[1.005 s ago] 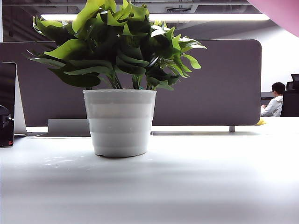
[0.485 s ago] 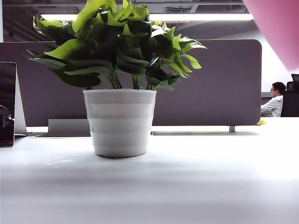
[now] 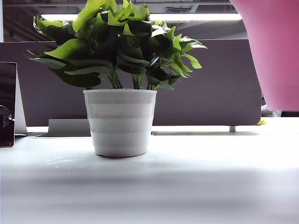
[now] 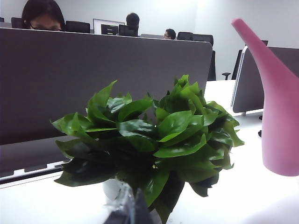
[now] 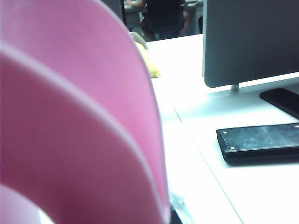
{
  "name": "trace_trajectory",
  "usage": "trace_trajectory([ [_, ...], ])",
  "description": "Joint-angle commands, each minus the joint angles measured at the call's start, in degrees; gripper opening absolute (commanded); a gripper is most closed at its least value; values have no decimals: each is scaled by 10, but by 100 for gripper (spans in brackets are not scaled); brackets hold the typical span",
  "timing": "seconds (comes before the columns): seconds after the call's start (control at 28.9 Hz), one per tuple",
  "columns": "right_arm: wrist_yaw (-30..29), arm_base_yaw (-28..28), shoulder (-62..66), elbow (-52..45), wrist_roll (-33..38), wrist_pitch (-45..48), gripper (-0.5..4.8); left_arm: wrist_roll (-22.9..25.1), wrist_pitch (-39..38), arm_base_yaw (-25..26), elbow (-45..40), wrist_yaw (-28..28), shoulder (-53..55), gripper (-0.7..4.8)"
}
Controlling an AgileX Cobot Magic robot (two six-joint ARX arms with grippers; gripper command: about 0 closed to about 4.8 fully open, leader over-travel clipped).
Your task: Pick up the watering can from the table, water the potted plant, and put the can back.
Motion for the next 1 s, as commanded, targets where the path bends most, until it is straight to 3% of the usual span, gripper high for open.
trace_trajectory([
  [0.03, 2, 0, -4, -29, 20, 91, -6, 0, 3, 1, 2, 2, 1, -5],
  [0.31, 1, 1, 39, -77, 20, 166, -6, 0, 4, 1, -10, 2, 1, -5],
  [1.0, 3, 0, 289, -76, -12, 440, -6, 0, -48, 1, -46, 2, 1, -5],
])
